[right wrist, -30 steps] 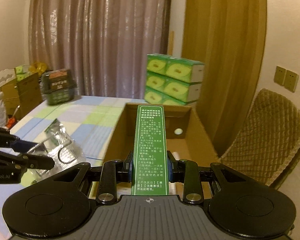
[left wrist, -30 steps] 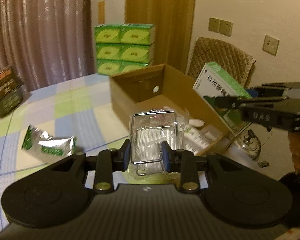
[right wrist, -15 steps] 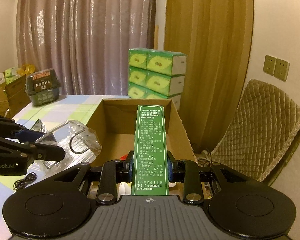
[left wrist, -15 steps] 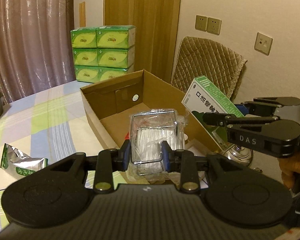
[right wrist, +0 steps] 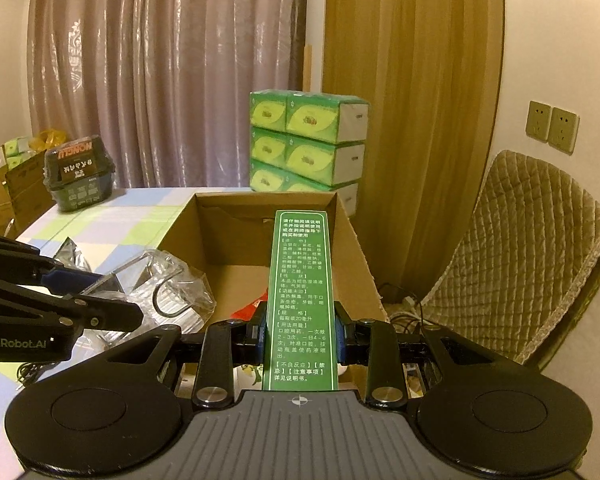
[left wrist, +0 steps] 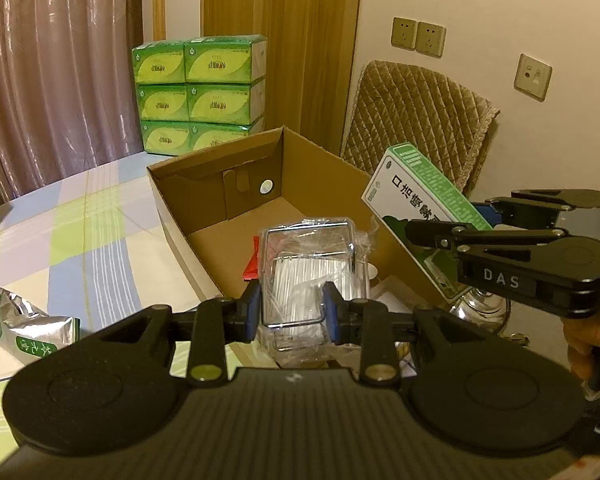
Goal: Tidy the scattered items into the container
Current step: 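Open the right gripper to drop the mouthwash box while the left drops the rack into the box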
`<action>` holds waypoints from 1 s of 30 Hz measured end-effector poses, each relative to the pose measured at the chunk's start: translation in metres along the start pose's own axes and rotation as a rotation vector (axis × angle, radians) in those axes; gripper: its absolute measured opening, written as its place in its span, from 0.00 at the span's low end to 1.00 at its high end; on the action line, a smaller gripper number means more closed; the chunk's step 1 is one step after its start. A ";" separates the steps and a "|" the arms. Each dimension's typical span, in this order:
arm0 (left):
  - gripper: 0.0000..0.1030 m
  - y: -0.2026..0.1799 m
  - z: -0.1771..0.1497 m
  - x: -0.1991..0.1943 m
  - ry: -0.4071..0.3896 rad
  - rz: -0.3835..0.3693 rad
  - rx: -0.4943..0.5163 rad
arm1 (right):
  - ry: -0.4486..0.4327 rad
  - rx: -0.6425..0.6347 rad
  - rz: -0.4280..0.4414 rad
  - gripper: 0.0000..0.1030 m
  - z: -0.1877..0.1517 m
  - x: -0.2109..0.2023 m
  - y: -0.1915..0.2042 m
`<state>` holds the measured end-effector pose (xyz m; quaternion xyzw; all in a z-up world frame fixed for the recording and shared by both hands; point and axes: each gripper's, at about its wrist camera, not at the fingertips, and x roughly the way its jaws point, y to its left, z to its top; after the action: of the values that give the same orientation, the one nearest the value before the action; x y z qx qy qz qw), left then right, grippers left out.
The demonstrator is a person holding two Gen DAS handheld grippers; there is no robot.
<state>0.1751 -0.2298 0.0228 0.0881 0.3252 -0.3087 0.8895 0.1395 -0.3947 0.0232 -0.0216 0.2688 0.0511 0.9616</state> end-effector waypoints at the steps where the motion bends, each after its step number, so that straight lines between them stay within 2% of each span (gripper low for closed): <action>1: 0.26 0.000 0.000 0.001 0.003 0.000 -0.001 | -0.001 0.000 0.000 0.27 0.000 0.001 0.000; 10: 0.26 0.004 0.003 0.016 0.011 0.000 -0.017 | 0.000 -0.002 0.003 0.27 0.003 0.010 -0.003; 12: 0.28 0.006 0.004 0.018 0.006 -0.003 -0.022 | 0.000 -0.001 0.003 0.27 0.003 0.010 -0.003; 13: 0.34 0.007 0.005 0.019 0.004 0.001 -0.026 | 0.000 -0.001 0.003 0.27 0.003 0.009 -0.003; 14: 0.36 0.007 0.005 0.019 0.001 0.002 -0.026 | 0.000 -0.001 0.003 0.27 0.003 0.009 -0.003; 24: 0.36 0.011 -0.001 0.015 0.002 0.011 -0.036 | 0.007 -0.003 0.006 0.27 0.004 0.017 -0.001; 30: 0.41 0.014 -0.004 0.012 0.006 0.019 -0.044 | 0.011 -0.005 0.010 0.27 0.003 0.021 0.001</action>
<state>0.1884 -0.2231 0.0111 0.0727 0.3337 -0.2929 0.8931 0.1588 -0.3916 0.0145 -0.0227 0.2741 0.0564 0.9598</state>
